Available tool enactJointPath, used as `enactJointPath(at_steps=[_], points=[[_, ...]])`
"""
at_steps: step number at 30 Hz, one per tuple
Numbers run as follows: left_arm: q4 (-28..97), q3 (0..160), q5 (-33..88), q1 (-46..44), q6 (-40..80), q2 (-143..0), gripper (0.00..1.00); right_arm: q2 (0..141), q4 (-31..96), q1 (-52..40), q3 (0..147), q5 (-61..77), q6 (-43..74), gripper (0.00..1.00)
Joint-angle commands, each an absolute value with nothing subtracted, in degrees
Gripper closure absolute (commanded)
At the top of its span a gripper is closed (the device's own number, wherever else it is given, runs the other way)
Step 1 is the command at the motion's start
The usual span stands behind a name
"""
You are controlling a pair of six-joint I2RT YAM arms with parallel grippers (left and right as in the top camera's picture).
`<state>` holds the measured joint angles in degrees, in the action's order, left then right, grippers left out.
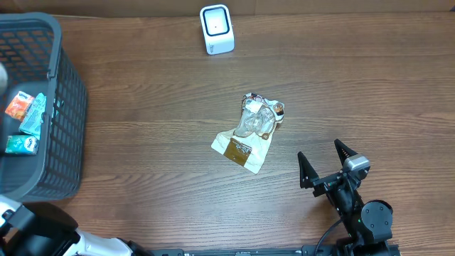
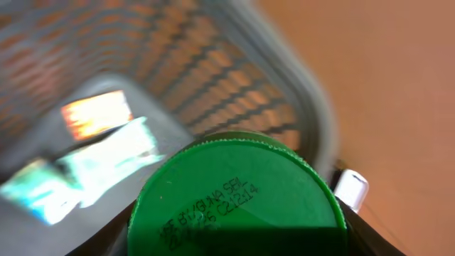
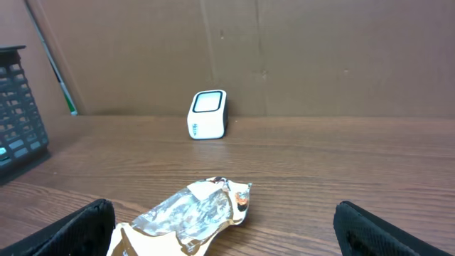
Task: Scan the item barcode
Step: 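Grasp the green-lidded jar by its lid with the left gripper, then carry the jar to the scanner and hold it under it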
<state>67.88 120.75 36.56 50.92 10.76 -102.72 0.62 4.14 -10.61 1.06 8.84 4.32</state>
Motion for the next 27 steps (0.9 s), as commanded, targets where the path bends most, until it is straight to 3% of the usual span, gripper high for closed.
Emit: enactJointPath(at_steps=[1,6,15,20,27], points=[[67.7,125.4,44.9,46.5,11.8,-97.6,0.65,0.1,4.0,-11.0,0.5,9.1,4.6,0.0],[67.2,129.8,43.9,38.3,11.8,-93.9,0.65,0.1,4.0,-11.0,0.5,9.1,4.7,0.0],[72.8,131.8,23.4,12.9,7.1,-88.8,0.64,0.1,4.0,-11.0,0.5,9.1,4.6,0.0],[77.9,128.6,10.8,-1.3,6.8,-91.5,0.63,0.1,4.0,-11.0,0.5,9.1,4.6,0.0],[77.3,119.9,8.5,-11.9,6.9,-100.3,0.64,0.1,4.0,-11.0,0.5,9.1,4.6,0.0]])
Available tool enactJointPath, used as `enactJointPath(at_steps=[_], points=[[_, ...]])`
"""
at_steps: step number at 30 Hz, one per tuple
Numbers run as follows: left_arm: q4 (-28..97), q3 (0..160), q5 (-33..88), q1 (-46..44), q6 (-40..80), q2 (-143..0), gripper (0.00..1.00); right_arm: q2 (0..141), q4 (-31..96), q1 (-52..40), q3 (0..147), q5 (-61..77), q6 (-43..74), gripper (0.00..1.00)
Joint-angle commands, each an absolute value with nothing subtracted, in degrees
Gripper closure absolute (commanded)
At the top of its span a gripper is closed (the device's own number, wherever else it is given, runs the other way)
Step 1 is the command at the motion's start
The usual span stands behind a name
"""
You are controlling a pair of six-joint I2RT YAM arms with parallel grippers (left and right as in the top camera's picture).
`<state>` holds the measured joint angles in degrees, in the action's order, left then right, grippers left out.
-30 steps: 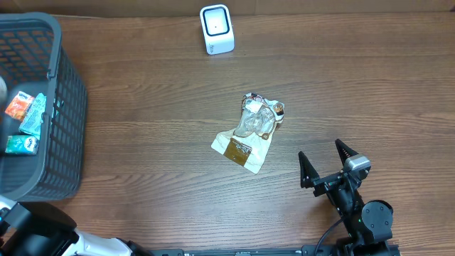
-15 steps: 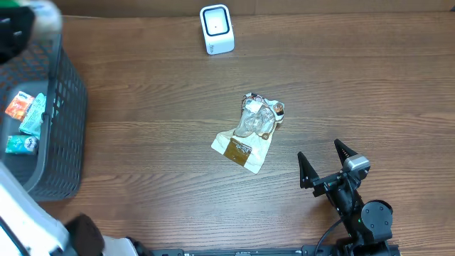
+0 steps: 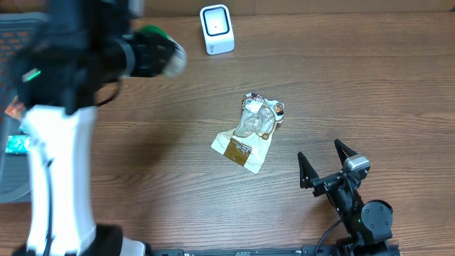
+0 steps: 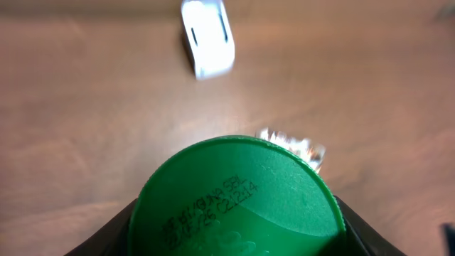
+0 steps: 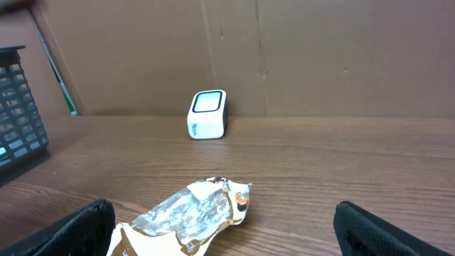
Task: Scan the item barcode
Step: 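Carry the jar to the scanner and hold it under it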
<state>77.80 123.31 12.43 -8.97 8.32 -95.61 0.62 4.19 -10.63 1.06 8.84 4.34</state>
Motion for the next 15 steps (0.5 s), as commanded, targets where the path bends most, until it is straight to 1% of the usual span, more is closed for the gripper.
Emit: enactJointPath(at_steps=[1,7,15], points=[[77.1,119.0,8.3,-12.6,6.9,-101.8,0.66,0.1,4.0,-11.0,0.5,9.1,4.6,0.0],[74.6,114.9,6.9,-16.0,8.6,-111.4,0.66,0.1,4.0,-11.0,0.5,9.1,4.6,0.0],[72.9,114.5,6.9,-19.6,9.5,-121.1,0.66,0.1,4.0,-11.0,0.5,9.1,4.6,0.0]])
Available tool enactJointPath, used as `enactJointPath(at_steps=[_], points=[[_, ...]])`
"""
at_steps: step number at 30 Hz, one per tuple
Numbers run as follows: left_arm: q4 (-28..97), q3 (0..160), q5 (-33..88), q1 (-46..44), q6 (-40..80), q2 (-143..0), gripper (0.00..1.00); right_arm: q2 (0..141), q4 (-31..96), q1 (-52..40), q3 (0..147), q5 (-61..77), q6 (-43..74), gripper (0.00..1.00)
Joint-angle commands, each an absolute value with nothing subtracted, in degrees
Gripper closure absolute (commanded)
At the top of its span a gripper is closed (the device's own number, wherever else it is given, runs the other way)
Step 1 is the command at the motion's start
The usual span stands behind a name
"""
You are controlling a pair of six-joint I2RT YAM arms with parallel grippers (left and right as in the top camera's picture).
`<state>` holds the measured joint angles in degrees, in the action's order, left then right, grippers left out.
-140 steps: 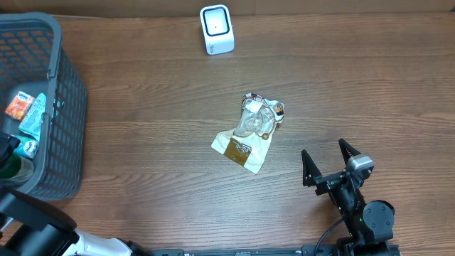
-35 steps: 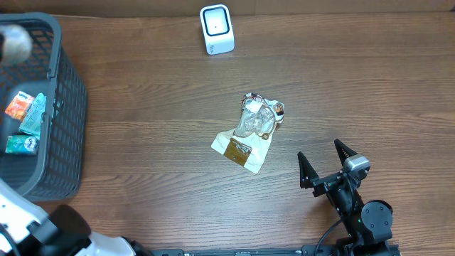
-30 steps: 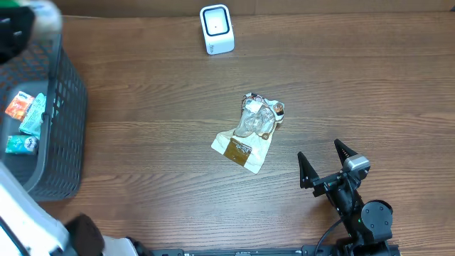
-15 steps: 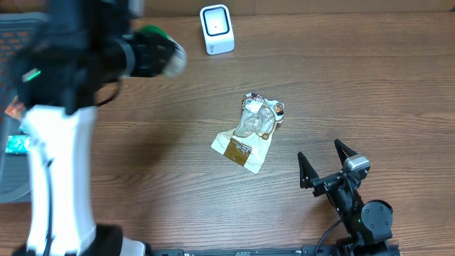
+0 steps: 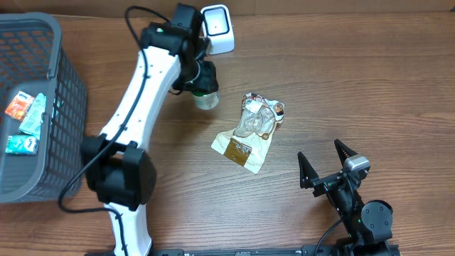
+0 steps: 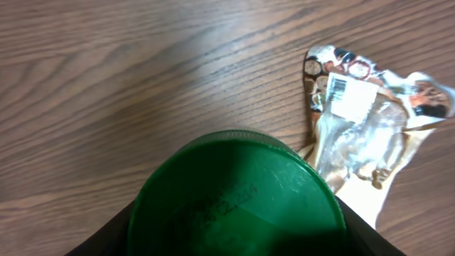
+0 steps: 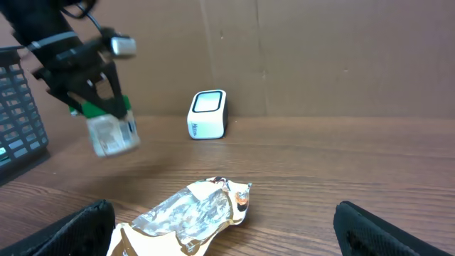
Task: Scan the item barcode
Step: 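Carry the jar to the scanner and hold it under it, then set the jar down beside the bag and release it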
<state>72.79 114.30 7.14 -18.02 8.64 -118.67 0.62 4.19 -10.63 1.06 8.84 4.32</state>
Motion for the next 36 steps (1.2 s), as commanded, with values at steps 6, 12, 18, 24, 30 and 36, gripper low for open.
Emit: enactJointPath(at_steps=[6,12,18,24,30,36], points=[[73.1,114.5,4.9,-21.7,11.3,-127.3,0.64,0.1,4.0,-11.0,0.5,9.1,4.6,0.0],[73.6,114.5,0.5,-22.6,13.0,-129.4,0.64,0.1,4.0,-11.0,0.5,9.1,4.6,0.0],[74.0,114.5,-2.4,-23.0,14.4,-129.4,0.64,0.1,4.0,-11.0,0.5,9.1,4.6,0.0],[76.8,114.5,-0.4,-24.9,11.9,-129.4,0.35,0.1,4.0,-11.0,0.5,9.1,4.6,0.0],[83.9,116.5,-1.6,-24.7,10.2,-129.3,0.0,0.1,4.0,-11.0,0.5,9.1,4.6,0.0],[89.9,128.3,-1.9,-22.4,10.3,-129.2,0.01,0.1,4.0,-11.0,0.5,9.1,4.6,0.0]])
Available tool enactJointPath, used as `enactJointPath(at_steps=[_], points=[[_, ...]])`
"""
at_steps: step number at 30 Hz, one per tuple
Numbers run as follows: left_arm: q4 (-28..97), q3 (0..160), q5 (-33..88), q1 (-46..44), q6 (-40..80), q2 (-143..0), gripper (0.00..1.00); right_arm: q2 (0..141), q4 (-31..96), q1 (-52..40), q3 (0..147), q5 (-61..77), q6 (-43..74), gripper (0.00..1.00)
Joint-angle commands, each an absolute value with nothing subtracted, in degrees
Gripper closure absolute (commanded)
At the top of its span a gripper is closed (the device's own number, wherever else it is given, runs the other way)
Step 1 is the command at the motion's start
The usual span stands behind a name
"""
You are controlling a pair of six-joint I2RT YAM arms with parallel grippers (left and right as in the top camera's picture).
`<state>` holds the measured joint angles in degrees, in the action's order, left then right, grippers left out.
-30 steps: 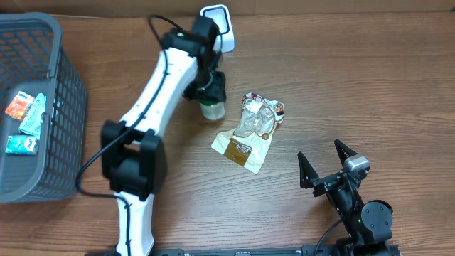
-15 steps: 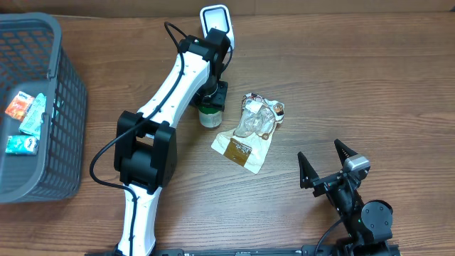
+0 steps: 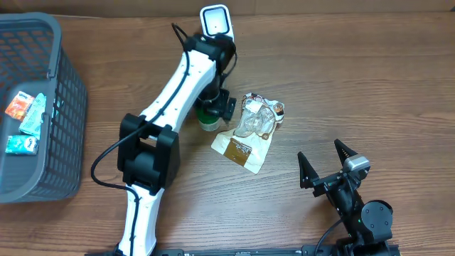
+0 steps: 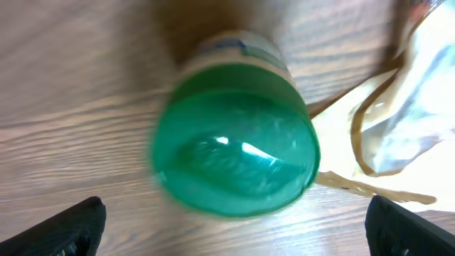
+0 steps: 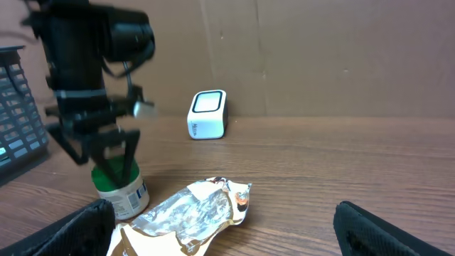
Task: Scan the item barcode
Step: 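Set the jar down beside the bag and release it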
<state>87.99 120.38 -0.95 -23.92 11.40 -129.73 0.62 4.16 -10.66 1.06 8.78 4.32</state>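
Note:
A small clear jar with a green lid point(image 3: 207, 122) stands upright on the wooden table, just left of a crumpled foil snack packet point(image 3: 250, 131). My left gripper point(image 3: 214, 107) hovers over the lid, open, with a finger on each side and nothing gripped. The left wrist view looks straight down on the lid point(image 4: 234, 149), with the left gripper point(image 4: 234, 229) spread wide. From the right wrist I see the jar point(image 5: 117, 190), the packet point(image 5: 195, 213) and the white scanner point(image 5: 207, 114). The scanner point(image 3: 216, 23) sits at the far edge. My right gripper point(image 3: 319, 150) rests open at the near right.
A dark grey mesh basket point(image 3: 67, 107) holding a few small packets stands at the left edge of the table; its corner point(image 5: 20, 107) also shows in the right wrist view. A brown cardboard wall backs the table behind the scanner.
My left gripper held the jar in the air just below the scanner. Now the jar stands on the table beside the foil packet and the gripper is open above it. The right arm is unchanged.
My left gripper first held the green-lidded jar over the basket. Then it carried the jar above the table left of the scanner, then just in front of the scanner. Now the jar is set down beside the packet and let go.

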Motion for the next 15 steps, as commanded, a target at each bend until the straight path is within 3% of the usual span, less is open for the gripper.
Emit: enactJointPath(at_steps=[1,8,15], points=[[91.7,132.2,-1.8,-22.0,10.3,-129.2,0.0,0.1,4.0,-11.0,0.5,9.1,4.6,0.0],[96.8,156.7,1.2,-19.0,12.3,-126.0,0.0,0.1,3.9,-11.3,0.5,9.1,4.6,0.0],[96.8,163.3,0.4,-10.1,12.9,-115.5,0.0,0.1,4.0,-11.3,0.5,9.1,4.6,0.0]])
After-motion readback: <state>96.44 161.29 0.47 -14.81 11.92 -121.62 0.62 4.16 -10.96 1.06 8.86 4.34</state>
